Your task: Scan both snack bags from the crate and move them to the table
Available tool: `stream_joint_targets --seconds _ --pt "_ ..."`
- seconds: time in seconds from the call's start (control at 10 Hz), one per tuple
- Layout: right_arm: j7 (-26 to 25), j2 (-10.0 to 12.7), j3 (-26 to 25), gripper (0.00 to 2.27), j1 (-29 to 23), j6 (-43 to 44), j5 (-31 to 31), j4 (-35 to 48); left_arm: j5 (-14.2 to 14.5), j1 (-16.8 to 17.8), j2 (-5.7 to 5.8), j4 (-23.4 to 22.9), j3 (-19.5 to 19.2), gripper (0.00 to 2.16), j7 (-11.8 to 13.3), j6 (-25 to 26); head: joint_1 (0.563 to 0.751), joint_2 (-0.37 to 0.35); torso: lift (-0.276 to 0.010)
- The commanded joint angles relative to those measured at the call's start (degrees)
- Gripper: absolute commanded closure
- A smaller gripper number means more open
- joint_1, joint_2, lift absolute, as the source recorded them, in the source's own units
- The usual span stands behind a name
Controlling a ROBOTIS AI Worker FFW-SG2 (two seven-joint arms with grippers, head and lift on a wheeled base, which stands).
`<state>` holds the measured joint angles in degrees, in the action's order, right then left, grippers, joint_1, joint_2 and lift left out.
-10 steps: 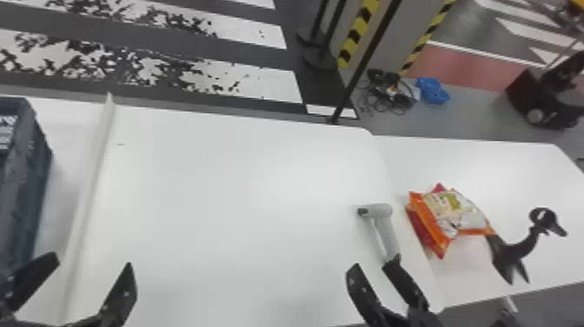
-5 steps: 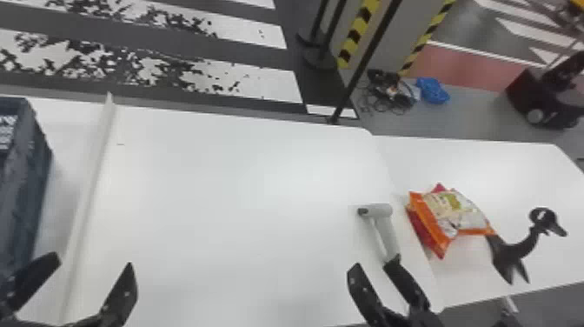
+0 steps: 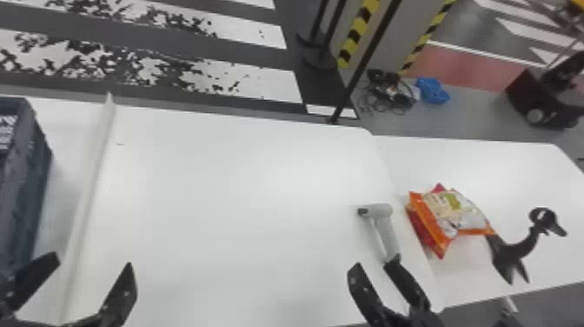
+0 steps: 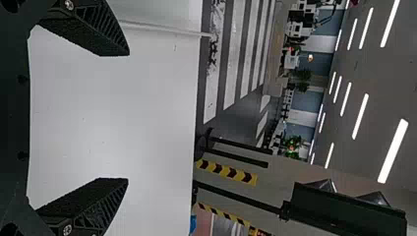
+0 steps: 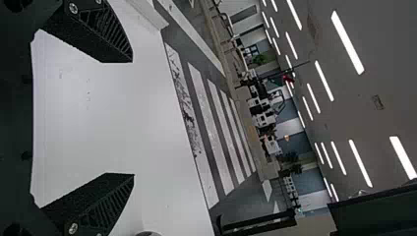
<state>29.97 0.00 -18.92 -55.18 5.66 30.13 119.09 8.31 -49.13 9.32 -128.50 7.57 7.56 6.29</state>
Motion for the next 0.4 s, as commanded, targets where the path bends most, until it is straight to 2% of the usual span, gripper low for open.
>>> stream_joint_targets --seconds 0.0,0.3 --pt "0.0 0.05 -0.06 0.1 -0.02 0.0 0.01 0.0 0.04 0.09 0.0 0.1 -0.01 0.08 0.0 0.0 0.695 -0.35 -0.087" --pt "0.0 0.05 -0.06 0.1 -0.02 0.18 0.01 0.0 0.04 0.09 0.0 0.1 -0.01 0.08 0.0 0.0 0.695 -0.35 -0.087"
